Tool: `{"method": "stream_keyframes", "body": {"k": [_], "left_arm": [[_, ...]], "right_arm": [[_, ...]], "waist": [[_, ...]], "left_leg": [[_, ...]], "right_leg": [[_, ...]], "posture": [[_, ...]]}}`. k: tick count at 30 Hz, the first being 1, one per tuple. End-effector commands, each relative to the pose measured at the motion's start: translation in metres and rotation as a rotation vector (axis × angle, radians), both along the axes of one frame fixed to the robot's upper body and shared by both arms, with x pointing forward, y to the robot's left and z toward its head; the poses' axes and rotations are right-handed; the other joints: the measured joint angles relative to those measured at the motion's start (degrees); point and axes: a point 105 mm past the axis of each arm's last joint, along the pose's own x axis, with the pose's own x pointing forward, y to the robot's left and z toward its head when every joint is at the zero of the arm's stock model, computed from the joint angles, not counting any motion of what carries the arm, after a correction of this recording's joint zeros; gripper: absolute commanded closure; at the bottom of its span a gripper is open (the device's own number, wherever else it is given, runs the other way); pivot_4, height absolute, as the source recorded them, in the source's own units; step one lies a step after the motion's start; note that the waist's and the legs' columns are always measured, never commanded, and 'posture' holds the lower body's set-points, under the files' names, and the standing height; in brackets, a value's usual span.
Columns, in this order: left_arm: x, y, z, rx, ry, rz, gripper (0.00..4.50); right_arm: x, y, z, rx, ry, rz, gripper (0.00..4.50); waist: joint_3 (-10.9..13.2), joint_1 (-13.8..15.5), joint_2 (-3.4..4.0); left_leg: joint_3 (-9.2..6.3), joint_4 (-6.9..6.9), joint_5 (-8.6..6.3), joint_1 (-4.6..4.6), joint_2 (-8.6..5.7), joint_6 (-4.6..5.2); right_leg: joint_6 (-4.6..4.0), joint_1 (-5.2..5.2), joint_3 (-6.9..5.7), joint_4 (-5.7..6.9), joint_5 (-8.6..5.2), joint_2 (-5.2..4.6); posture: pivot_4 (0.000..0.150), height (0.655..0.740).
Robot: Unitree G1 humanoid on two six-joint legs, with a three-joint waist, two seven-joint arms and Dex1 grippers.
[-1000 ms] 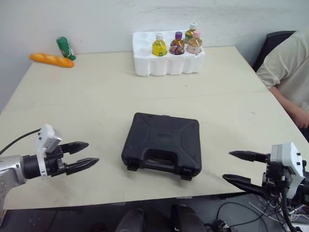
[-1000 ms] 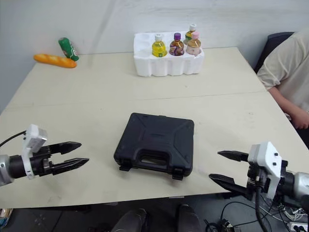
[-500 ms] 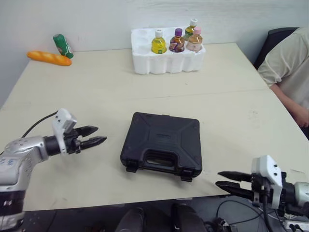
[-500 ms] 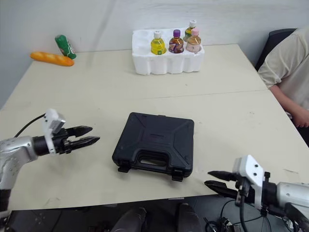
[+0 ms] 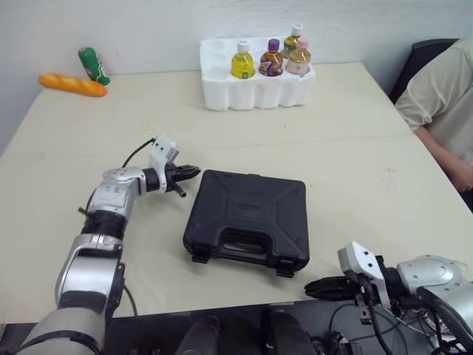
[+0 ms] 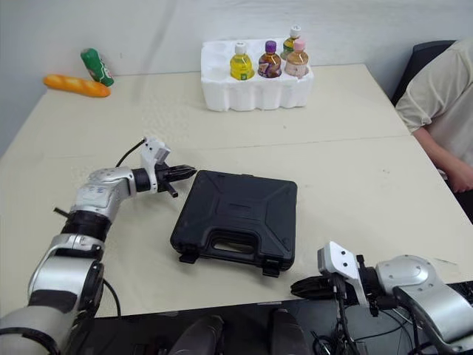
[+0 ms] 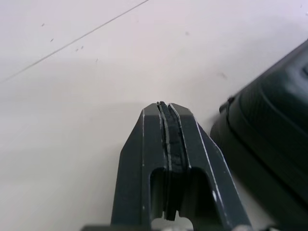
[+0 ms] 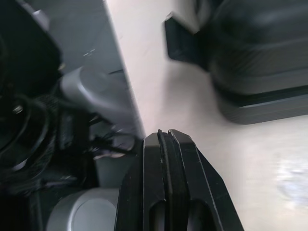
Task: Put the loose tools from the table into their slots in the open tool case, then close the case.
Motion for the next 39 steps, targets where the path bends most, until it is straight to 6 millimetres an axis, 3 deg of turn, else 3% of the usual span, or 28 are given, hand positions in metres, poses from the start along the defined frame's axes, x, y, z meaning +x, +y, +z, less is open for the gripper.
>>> {"method": "stream_keyframes", "body": {"k": [1,9,26,39], "left_arm": [[0.011,-0.013,0.016,0.040,-0.073,-0.030,4.47],[0.010,-0.031,0.013,0.083,-0.081,-0.140,4.47],[-0.042,-0.019,-0.002,0.164,-0.079,-0.420,4.47],[-0.126,-0.002,-0.020,0.192,0.061,-0.573,4.47]], "right_arm": [[0.007,0.004,-0.001,-0.003,-0.003,0.040,4.50],[0.027,0.003,-0.002,-0.017,-0.021,0.042,4.50],[0.057,0.005,0.014,-0.018,-0.097,0.053,4.50],[0.100,0.007,0.031,-0.044,-0.273,0.015,4.50]], "waist": [[0.02,-0.05,-0.04],[0.04,-0.39,-0.07],[0.03,-0.67,-0.08],[0.00,-1.35,-0.05]], "left_leg": [[-0.04,0.28,-0.01,-0.24,-0.01,0.01],[-0.05,0.49,-0.01,-0.46,-0.17,0.03],[0.02,0.53,0.00,-0.59,-0.15,0.02],[0.06,0.55,0.01,-0.49,-0.12,0.01]], "right_leg": [[0.02,-0.12,-0.04,0.01,0.01,-0.01],[0.09,-0.38,0.00,0.26,0.05,-0.13],[0.08,-0.62,0.13,0.50,0.05,-0.14],[0.01,-0.61,0.25,0.57,0.03,-0.16]], "posture": [[0.150,0.7374],[0.150,0.7374],[0.150,0.7374],[0.150,0.7374]]}}
